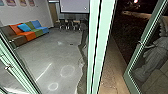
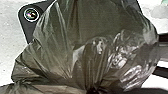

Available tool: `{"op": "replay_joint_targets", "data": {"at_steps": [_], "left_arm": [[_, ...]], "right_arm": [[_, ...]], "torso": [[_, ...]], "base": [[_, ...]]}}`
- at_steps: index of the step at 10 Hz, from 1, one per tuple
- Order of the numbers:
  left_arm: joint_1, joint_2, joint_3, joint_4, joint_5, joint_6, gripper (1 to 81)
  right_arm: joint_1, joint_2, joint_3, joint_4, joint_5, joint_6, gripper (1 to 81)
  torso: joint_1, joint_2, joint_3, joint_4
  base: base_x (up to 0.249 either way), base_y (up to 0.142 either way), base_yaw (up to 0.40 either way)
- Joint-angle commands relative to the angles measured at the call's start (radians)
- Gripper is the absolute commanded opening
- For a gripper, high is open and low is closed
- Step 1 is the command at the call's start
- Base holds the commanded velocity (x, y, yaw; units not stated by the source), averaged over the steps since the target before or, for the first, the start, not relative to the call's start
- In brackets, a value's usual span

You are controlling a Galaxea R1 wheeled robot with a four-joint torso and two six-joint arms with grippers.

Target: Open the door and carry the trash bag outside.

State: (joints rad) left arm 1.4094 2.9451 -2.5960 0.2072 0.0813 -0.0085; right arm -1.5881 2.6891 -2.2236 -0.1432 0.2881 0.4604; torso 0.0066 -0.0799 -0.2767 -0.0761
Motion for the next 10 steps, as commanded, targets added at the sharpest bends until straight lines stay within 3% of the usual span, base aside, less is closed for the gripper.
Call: {"op": "replay_joint_targets", "data": {"at_steps": [1, 4, 10], "left_arm": [[-0.039, 0.002, -0.016, 0.006, 0.061, -0.001, 1.0], [-0.039, 0.022, -0.048, 0.004, 0.061, -0.002, 1.0], [-0.039, 0.053, -0.09, 0.004, 0.061, 0.001, 1.0]], "right_arm": [[-0.01, 0.129, -0.193, -0.035, -0.04, -0.005, 81.1], [-0.013, 0.2, -0.298, -0.053, -0.05, -0.003, 81.1], [-0.008, 0.229, -0.329, -0.047, -0.052, -0.003, 81.1]], "torso": [[0.0, 0.0, 0.0, 0.0], [0.0, 0.0, 0.0, 0.0], [0.0, 0.0, 0.0, 0.0]], "base": [[0.0, 0.0, 0.0], [0.0, 0.0, 0.0], [0.0, 0.0, 0.0]]}}
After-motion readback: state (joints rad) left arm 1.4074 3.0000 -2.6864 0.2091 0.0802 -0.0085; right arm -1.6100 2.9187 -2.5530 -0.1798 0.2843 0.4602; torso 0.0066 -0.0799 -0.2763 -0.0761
